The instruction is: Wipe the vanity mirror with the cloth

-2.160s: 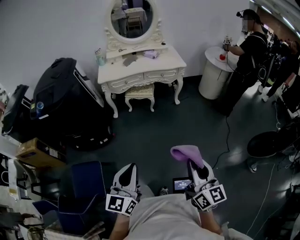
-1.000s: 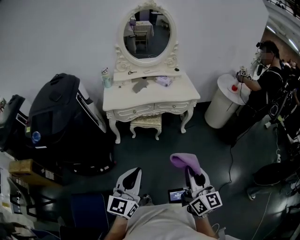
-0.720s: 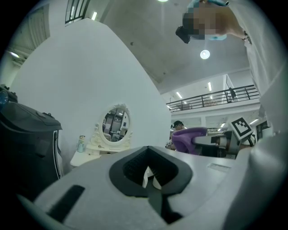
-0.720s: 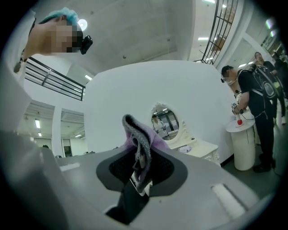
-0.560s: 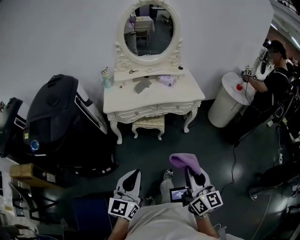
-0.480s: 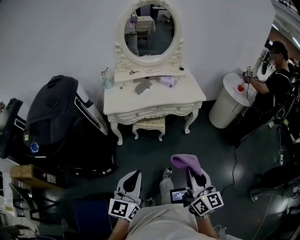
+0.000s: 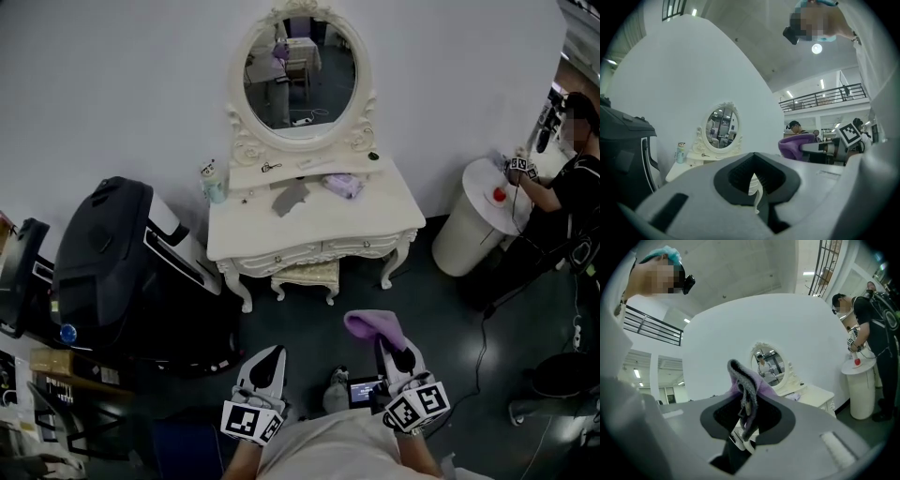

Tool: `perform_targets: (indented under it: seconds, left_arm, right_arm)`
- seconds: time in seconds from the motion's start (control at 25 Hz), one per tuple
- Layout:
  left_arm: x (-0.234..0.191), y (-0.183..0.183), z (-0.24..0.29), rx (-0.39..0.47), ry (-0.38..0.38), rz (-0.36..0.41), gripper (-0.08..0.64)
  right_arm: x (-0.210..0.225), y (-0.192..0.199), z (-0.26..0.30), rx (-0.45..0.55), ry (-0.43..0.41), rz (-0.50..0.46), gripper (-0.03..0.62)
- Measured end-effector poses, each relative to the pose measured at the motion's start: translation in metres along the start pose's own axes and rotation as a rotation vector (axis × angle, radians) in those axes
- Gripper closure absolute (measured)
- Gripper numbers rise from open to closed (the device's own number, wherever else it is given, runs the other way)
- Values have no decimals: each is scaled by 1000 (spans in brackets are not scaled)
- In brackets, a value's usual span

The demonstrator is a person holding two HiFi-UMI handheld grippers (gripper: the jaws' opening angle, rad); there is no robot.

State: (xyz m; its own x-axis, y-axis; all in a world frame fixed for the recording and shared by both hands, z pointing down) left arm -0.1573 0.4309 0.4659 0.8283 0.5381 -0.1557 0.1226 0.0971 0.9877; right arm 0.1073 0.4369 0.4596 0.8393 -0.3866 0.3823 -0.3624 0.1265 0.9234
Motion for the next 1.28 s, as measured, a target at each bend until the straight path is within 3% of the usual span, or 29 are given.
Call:
perform_targets:
  seconds: [0.48, 0.92, 1.28]
  left_arm:
    - [-7, -17, 120, 66, -110, 19, 560]
    - [-51, -25, 180, 80, -140, 21, 560]
    - [-121, -40, 274, 91, -57, 10, 560]
  right_arm:
    - [93, -47, 99, 7, -116, -20, 517]
    - [136, -50, 141, 4, -48, -5, 517]
    - [152, -69, 234, 17, 12, -49, 517]
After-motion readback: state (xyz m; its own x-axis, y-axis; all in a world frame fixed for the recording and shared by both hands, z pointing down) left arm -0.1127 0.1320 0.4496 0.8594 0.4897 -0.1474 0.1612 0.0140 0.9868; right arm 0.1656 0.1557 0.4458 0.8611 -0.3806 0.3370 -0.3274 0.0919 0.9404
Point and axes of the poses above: the fingertips, and each gripper's own axes: z forward along the fingers, x to its right, y out of its underside, the point moved 7 cm from there along -z, backward along the fingers, and after that the axes turned 2 degrees about -y, right-handed, at the moved point
